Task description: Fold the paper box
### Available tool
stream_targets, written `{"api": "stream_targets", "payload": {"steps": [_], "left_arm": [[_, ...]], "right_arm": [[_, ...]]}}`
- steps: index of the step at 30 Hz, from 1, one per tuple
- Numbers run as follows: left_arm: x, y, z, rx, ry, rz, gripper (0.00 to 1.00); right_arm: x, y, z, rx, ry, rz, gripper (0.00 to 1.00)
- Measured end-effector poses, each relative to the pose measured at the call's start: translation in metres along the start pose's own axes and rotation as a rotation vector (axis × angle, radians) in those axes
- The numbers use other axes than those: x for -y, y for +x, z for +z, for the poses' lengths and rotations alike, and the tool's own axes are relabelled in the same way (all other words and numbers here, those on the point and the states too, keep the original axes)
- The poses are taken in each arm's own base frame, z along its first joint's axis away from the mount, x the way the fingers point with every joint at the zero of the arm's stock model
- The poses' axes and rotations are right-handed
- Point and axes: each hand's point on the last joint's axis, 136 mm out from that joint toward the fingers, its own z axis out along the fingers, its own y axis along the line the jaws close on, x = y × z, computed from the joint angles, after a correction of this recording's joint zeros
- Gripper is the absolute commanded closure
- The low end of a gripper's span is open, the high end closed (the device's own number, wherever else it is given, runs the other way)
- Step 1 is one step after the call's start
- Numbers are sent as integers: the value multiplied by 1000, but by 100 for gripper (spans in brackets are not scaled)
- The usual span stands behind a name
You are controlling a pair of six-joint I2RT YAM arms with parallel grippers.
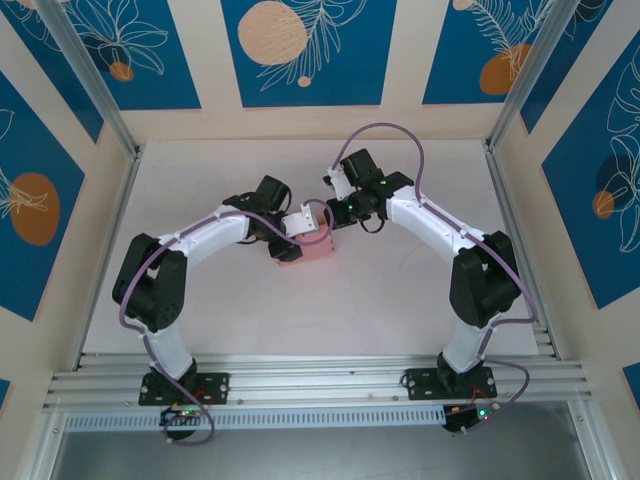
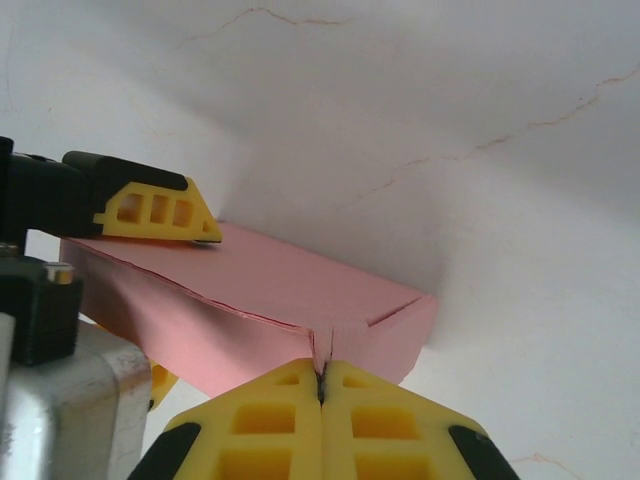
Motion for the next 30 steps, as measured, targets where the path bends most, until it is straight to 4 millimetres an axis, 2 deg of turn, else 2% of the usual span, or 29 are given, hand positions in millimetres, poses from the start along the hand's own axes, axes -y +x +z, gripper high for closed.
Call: {"api": "stream_targets", "payload": {"steps": [30], "left_arm": [[-2, -1, 3, -16, 8, -3, 46]], "right_arm": [[3, 1, 3, -40, 35, 145, 94]]}}
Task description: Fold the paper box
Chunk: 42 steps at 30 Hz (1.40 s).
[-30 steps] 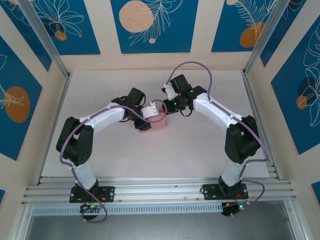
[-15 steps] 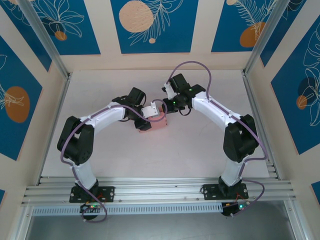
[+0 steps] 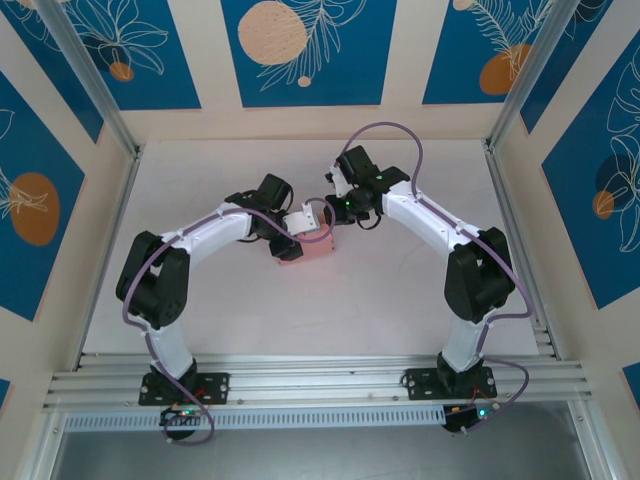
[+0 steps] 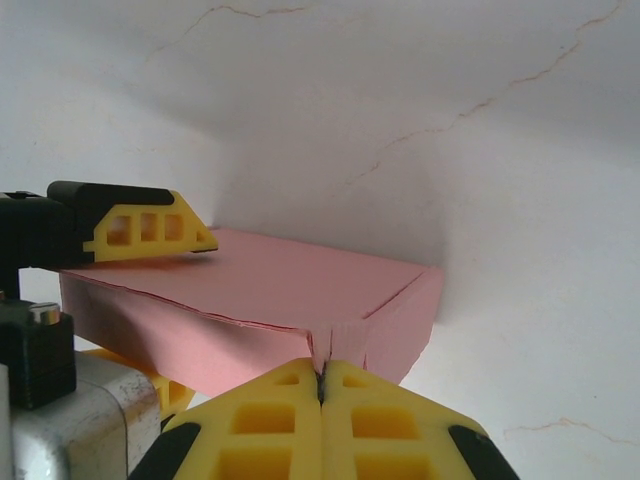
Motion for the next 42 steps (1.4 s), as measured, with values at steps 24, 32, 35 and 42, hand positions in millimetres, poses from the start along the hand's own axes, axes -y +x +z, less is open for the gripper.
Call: {"api": "stream_targets", "payload": {"steps": [24, 32, 35, 42], "left_arm": [[-3, 0, 2, -10, -11, -15, 47], [-3, 0, 2, -10, -11, -14, 47], [-3, 0, 2, -10, -11, -14, 47], [-3, 0, 2, -9, -11, -14, 47]], "right_arm": [[12, 2, 16, 57, 61, -10, 86], [12, 5, 14, 55, 77, -17, 92], [12, 6, 14, 54, 73, -17, 92], [9, 6, 12, 40, 46, 15, 92]]}}
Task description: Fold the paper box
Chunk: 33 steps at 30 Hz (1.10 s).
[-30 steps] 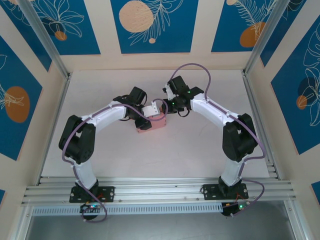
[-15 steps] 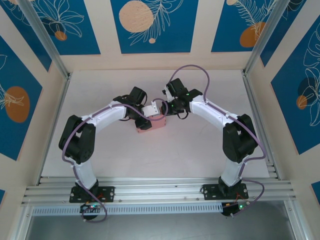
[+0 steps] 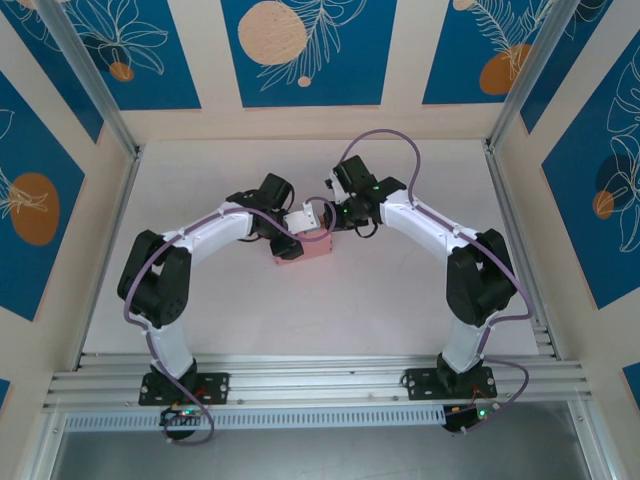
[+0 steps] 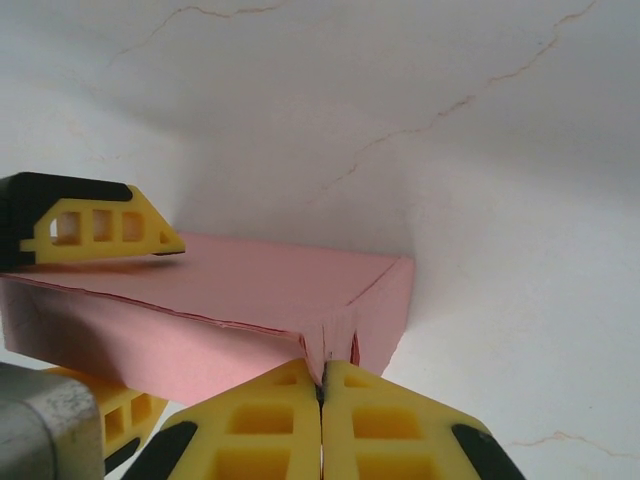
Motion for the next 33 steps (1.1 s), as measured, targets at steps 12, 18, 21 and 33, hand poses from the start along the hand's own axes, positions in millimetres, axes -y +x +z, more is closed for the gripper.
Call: {"api": "stream_targets", "payload": {"steps": [12, 18, 21, 33], "left_arm": [[-1, -1, 0, 1, -1, 1, 47], [-1, -1, 0, 3, -2, 2, 47], [-1, -1, 1, 2, -4, 3, 47], [-3, -2, 2, 0, -14, 5, 47]], "right_arm": [[-3, 0, -4, -28, -75, 64, 92], [-2, 1, -1, -27, -76, 65, 93], [0, 2, 3, -19, -78, 63, 93], [6, -2, 6, 22, -58, 46, 95]]}}
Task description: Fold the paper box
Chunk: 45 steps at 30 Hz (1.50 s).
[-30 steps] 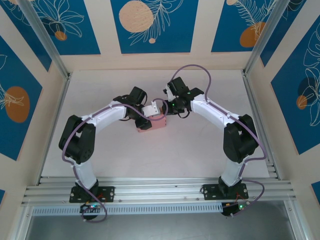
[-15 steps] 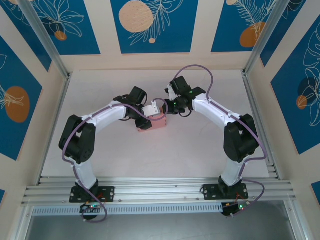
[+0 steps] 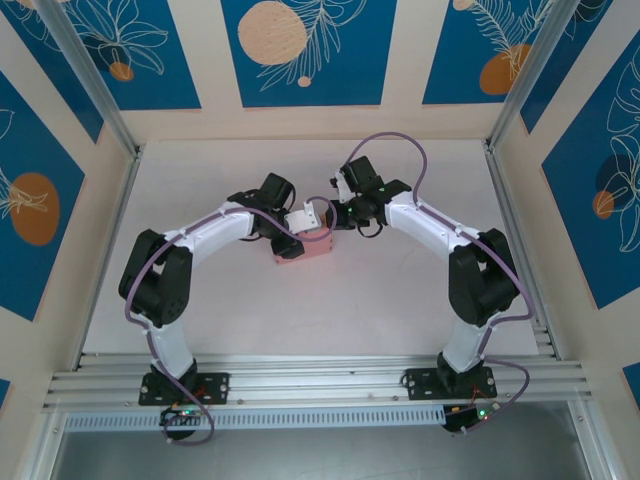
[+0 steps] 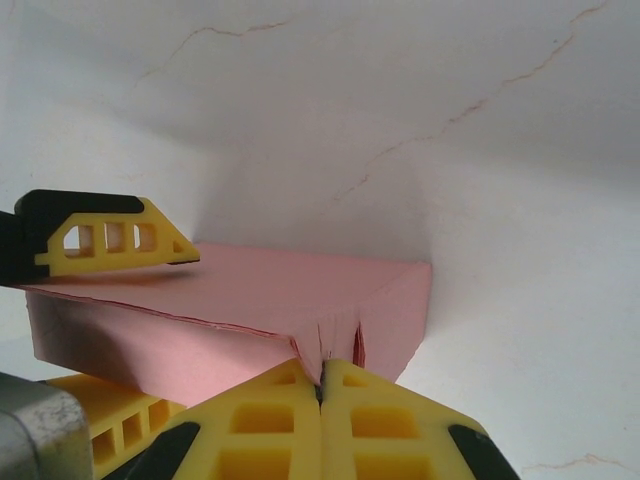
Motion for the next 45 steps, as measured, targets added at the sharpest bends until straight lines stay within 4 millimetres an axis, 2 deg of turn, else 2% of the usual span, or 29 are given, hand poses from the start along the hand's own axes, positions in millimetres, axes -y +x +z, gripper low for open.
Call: {"api": "stream_targets", "payload": {"steps": [20, 30, 33, 37, 40, 45], "left_arm": [[-2, -1, 0, 4, -6, 1, 47], [-2, -1, 0, 5, -6, -1, 46], [-2, -1, 0, 5, -7, -6, 39], [-5, -4, -2, 17, -18, -29, 22], [-8, -8, -8, 37, -35, -40, 18], [-11, -17, -34, 102, -88, -54, 14]], "right_arm": [[3, 2, -2, 13, 18, -39, 98], [6, 1, -1, 41, 115, -77, 98], [6, 1, 0, 40, 122, -83, 98], [7, 1, -1, 38, 125, -83, 98], [10, 2, -2, 36, 141, -84, 98], [20, 0, -5, 32, 185, -76, 98]]}}
